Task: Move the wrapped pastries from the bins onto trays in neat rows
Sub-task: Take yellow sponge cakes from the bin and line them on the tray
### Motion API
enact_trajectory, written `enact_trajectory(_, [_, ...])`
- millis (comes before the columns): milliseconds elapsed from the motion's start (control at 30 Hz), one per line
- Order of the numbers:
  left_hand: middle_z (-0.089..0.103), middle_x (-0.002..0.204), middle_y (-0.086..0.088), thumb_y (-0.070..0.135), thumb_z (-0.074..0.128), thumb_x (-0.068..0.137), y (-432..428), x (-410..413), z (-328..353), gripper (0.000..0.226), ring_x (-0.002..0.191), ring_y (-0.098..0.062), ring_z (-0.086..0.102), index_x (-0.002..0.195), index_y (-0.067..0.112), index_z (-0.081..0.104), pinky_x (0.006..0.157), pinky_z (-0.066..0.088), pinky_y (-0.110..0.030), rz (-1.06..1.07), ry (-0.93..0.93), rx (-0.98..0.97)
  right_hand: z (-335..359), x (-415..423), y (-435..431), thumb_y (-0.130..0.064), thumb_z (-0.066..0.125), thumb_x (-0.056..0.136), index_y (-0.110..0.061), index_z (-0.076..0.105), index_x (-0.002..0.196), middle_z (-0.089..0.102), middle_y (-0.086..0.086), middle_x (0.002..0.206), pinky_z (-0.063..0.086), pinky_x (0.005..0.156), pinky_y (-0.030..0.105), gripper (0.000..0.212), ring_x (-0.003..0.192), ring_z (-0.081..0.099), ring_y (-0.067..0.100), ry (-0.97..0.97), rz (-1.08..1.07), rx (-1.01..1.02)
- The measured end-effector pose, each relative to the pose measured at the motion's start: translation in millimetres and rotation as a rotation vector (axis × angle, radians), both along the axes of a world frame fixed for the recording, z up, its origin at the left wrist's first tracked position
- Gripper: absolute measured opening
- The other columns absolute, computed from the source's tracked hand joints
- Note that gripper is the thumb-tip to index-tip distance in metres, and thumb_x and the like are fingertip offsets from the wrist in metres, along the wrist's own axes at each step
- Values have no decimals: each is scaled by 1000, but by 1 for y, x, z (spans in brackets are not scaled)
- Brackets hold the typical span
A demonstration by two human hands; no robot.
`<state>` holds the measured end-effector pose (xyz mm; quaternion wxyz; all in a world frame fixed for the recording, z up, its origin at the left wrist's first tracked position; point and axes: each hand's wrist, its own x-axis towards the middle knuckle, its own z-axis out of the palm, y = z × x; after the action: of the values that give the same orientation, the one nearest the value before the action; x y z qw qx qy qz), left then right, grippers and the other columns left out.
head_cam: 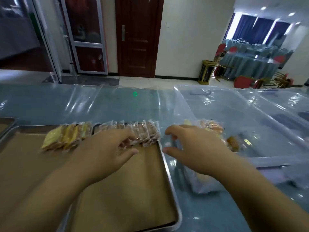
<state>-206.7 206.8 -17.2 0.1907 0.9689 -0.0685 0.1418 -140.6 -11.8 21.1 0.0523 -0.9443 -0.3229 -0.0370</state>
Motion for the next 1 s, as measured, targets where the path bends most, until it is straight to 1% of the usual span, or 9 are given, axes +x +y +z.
enact_trajectory(67, [58,88,27,60,49,76,-27,2,16,34,83,7,55,104,41,57,71,52,-26,-21,-18,-13,14,3,-28,-59,51,85,-37,45,123,59,-11,114,50,81,37,44,99,57,14,-15,3,40])
enact_trajectory(200, [60,82,25,59,46,76,-66,16,35,31,77,6,56,99,41,59,65,47,-18,-54,-36,27,29,26,-75,-60,52,83,-41,46,120,60,-17,106,48,76,31,43,91,55,8,-9,-28,92])
enact_trajectory(400, [56,86,25,58,44,81,-101,70,39,26,81,4,54,99,41,54,71,48,-26,-157,-31,67,29,85,-123,-61,52,80,-40,48,120,60,-16,104,53,76,34,45,88,58,8,45,-162,73])
enact_trajectory(467, [57,89,24,55,47,84,-111,94,38,23,85,3,53,101,41,53,74,49,-29,-197,-25,67,22,109,-135,-61,53,80,-39,49,119,61,-14,107,53,74,32,45,87,59,8,72,-208,32])
enact_trajectory(533, [59,96,21,53,49,85,-123,119,38,28,91,-1,55,108,38,55,77,49,-30,-230,-17,60,12,133,-147,-60,55,81,-37,49,120,62,-12,109,52,73,31,46,87,59,10,117,-268,-30])
enact_trajectory(600, [60,101,18,54,48,85,-139,145,40,31,94,-5,56,110,36,55,78,50,-32,-262,-1,96,1,158,-159,-61,55,82,-35,48,121,62,-9,112,51,76,33,47,91,59,14,155,-322,-109])
enact_trajectory(733, [59,104,15,54,48,87,-169,195,37,27,97,-8,55,108,36,52,77,48,-30,-300,103,192,-23,208,-179,-59,56,82,-29,50,122,62,-2,110,51,79,34,50,93,58,19,243,-354,-254])
enact_trajectory(833, [57,111,12,52,49,88,-187,230,29,29,100,-13,53,112,35,50,69,39,-28,-294,198,341,-40,247,-186,-56,57,83,-24,52,119,60,0,108,50,80,35,48,93,56,21,281,-311,-362])
enact_trajectory(1000, [56,110,4,48,56,86,-209,273,10,30,98,-20,53,111,31,51,69,38,-29,-236,419,465,-72,296,-185,-55,56,84,-18,53,117,60,4,112,44,71,32,50,94,56,26,278,-170,-479])
